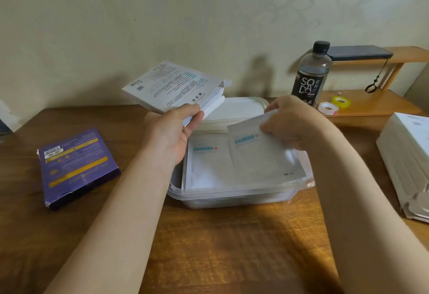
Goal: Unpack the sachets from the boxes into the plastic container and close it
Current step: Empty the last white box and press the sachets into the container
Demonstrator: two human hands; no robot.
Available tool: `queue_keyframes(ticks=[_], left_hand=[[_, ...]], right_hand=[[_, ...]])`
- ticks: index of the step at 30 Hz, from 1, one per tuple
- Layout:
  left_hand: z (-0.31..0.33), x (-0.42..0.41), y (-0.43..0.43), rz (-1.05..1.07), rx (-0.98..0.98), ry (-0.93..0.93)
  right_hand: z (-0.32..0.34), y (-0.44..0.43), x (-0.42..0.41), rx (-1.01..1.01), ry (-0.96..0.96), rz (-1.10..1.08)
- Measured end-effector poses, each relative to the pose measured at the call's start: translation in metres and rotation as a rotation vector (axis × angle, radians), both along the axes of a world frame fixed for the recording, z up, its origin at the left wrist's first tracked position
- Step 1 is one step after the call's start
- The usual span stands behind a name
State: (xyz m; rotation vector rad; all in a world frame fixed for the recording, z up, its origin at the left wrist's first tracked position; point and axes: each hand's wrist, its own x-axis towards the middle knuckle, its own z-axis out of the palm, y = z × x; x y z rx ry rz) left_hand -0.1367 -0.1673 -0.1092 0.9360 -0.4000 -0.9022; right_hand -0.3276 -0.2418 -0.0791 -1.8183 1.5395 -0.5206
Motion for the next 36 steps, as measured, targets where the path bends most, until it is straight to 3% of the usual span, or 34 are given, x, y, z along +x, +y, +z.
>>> queue_keyframes(ticks=[6, 11, 14, 29, 36], left_hand=[[0.001, 0.0, -0.001, 0.006, 0.025, 0.003], [0.0, 0.0, -0.001, 0.003, 0.028, -0.005], [0.0, 0.001, 0.0, -0.006, 0.025, -0.001], [-0.001, 0.0, 0.001, -0.03, 0.023, -0.033], [0.0, -0.001, 0.0, -0.073, 0.021, -0.033]], right_hand=[[0.011, 0.027, 0.009, -0.297, 0.582, 0.215], [0.01, 0.04, 0.019, -0.089, 0.72, 0.522], [0.003, 0.038, 0.023, -0.055, 0.805, 0.583], [-0.004, 0.03, 0.018, -0.05, 0.862, 0.646], [0.002, 0.025, 0.013, -0.048, 0.727, 0.55]])
